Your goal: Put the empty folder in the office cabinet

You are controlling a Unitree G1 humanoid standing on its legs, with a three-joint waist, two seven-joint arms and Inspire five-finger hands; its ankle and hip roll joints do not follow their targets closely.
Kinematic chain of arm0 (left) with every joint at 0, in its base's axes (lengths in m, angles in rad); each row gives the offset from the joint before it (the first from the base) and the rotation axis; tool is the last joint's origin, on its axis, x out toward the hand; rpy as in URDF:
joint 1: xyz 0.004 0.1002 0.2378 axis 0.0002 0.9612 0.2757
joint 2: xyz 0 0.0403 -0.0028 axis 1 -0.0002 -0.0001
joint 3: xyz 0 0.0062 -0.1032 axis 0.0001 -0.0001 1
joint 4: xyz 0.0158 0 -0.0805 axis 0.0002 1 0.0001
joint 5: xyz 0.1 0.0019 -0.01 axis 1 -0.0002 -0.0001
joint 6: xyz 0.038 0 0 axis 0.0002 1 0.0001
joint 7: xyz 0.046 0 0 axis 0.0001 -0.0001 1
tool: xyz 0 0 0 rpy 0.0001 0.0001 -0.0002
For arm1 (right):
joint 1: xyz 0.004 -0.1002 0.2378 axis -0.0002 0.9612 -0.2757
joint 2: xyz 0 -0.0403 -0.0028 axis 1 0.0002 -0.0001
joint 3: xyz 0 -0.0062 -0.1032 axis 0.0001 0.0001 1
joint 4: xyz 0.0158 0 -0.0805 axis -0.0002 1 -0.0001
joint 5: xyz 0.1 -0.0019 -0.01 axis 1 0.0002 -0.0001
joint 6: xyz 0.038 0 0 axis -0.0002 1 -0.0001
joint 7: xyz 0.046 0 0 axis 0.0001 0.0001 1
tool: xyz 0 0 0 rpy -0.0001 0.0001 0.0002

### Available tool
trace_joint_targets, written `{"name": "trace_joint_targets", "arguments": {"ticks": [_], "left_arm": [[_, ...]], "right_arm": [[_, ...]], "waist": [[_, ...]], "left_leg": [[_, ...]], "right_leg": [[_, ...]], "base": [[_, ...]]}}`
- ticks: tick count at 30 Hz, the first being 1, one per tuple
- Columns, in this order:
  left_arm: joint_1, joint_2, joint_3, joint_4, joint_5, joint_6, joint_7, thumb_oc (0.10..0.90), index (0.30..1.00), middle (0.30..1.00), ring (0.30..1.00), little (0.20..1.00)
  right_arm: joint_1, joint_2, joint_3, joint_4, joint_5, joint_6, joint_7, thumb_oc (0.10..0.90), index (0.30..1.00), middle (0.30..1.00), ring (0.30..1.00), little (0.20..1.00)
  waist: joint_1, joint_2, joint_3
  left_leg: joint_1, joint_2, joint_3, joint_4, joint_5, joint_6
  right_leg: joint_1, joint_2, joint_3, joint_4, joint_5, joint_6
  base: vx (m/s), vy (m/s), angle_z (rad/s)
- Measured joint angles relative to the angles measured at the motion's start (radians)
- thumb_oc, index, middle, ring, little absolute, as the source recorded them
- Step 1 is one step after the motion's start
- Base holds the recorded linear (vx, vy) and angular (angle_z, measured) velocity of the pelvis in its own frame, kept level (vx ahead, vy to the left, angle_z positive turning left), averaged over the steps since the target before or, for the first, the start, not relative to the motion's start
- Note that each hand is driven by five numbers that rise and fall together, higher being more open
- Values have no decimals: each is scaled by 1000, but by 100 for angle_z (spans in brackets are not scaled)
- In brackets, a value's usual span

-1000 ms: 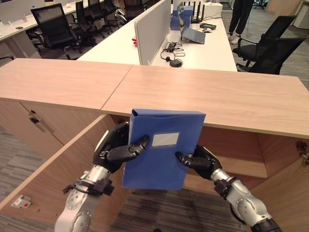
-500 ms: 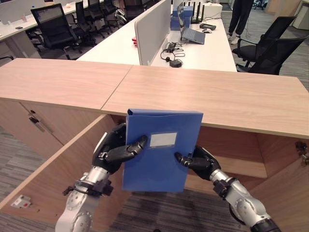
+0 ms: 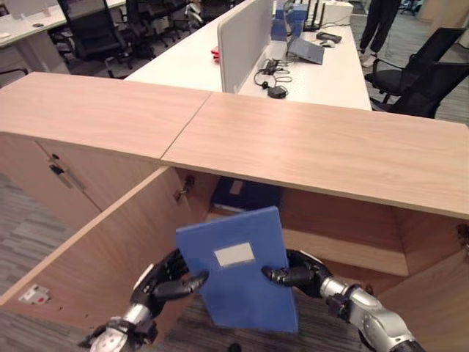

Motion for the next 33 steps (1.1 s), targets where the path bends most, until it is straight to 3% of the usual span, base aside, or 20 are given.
{"name": "trace_joint_targets", "arguments": {"ticks": [7, 10, 14, 15, 18, 25, 26, 27, 30, 33], "left_arm": [[4, 3, -38, 221, 182, -22, 12, 800, 900, 900, 900, 900], [-9, -1, -95, 348, 254, -38, 11, 800, 900, 900, 900, 900], [-50, -47, -139, 512, 274, -36, 53, 800, 900, 900, 900, 900], [-86, -63, -158, 582, 273, -36, 79, 800, 900, 900, 900, 900], [-106, -86, -179, 599, 270, -37, 117, 800, 900, 900, 900, 900], [-137, -79, -277, 561, 270, -47, 144, 800, 900, 900, 900, 900], [-146, -78, -312, 547, 270, -54, 144, 800, 900, 900, 900, 900], [-145, -74, -327, 541, 270, -54, 145, 800, 900, 900, 900, 900], [-187, -80, -403, 511, 270, -59, 139, 800, 900, 900, 900, 900], [-181, -74, -413, 513, 269, -59, 139, 800, 900, 900, 900, 900]], "right_arm": [[79, 1, -39, 25, -22, -13, 31, 400, 300, 300, 300, 300], [101, 66, -82, 109, -18, -36, 21, 400, 300, 300, 300, 300], [96, 241, -222, 345, 91, -103, -136, 400, 300, 300, 300, 300], [75, 305, -292, 424, 186, -144, -202, 400, 300, 300, 300, 300], [19, 328, -342, 446, 316, -205, -292, 400, 300, 300, 300, 300], [-254, 311, -521, 543, 494, -391, -417, 400, 300, 300, 300, 300], [-357, 259, -591, 588, 551, -437, -465, 400, 300, 300, 300, 300], [-399, 239, -612, 623, 561, -442, -466, 400, 300, 300, 300, 300], [-599, 70, -709, 769, 665, -479, -510, 400, 300, 300, 300, 300], [-690, 22, -725, 852, 720, -498, -524, 400, 300, 300, 300, 300]], "waist": [[2, 0, 1], [1, 0, 0], [-1, 12, 4], [-1, 25, 7], [8, 50, 20], [27, 100, 52], [51, 133, 73], [58, 146, 79], [73, 232, 109], [73, 245, 108]], "left_leg": [[-11, -2, -25, 0, 1, -2], [-33, -2, -37, -4, 2, -7], [-67, -5, -56, 0, 17, -6], [-81, -8, -78, 0, 27, -6], [-107, -11, -93, 0, 35, -8], [-167, -16, -150, 0, 61, -27], [-184, -18, -159, 0, 70, -22], [-190, -20, -163, 0, 78, -20], [-230, -33, -191, 1, 100, -20], [-237, -36, -186, 1, 100, -20]], "right_leg": [[1, -1, -31, 0, -8, 1], [-15, -1, -45, 0, -13, 5], [-42, -1, -58, 0, -9, -1], [-48, -3, -79, 0, -9, -1], [-66, -5, -99, 0, -6, 1], [-103, -5, -158, 0, -2, 6], [-115, -6, -165, 0, 0, 8], [-119, -8, -170, 0, 0, 8], [-148, -18, -199, 0, 18, 3], [-157, -21, -199, 0, 18, 4]], "base": [[-14, 1, 11], [-16, 0, 12], [-18, -13, 18], [-19, -25, 28], [-28, -29, 22], [-40, -24, 25], [-27, -18, 20], [-34, -1, 17], [-2, 9, 24], [22, 7, 3]]}}
